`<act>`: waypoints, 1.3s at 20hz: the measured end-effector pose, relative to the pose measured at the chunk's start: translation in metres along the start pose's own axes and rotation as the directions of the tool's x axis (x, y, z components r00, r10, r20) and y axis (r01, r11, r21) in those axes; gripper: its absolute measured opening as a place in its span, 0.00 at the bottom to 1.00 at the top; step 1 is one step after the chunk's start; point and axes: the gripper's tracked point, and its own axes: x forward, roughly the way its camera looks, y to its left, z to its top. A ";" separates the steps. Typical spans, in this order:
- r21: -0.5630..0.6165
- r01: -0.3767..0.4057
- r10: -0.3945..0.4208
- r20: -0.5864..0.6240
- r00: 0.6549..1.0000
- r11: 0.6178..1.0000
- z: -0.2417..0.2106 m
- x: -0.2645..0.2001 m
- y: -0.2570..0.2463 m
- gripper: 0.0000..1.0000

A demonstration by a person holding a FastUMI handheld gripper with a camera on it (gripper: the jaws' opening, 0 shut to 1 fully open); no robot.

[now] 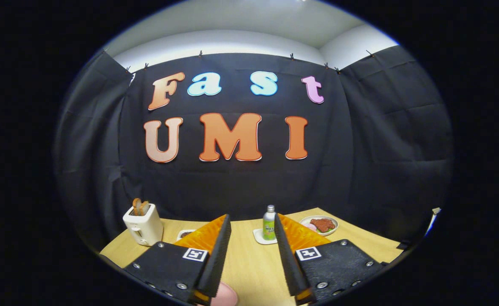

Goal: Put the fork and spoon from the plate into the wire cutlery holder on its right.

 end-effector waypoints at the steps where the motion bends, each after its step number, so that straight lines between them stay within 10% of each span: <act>1: 0.009 -0.016 0.016 -0.019 1.000 1.000 -0.007 -0.002 0.013 0.67; 4: -0.008 -0.047 0.047 -0.062 0.997 0.999 -0.026 -0.008 0.039 0.87; 12: -0.005 -0.177 0.168 -0.290 0.942 0.984 -0.131 -0.031 0.110 0.90; 26: -0.016 -0.234 0.161 -0.682 0.713 0.972 -0.290 -0.071 0.153 0.81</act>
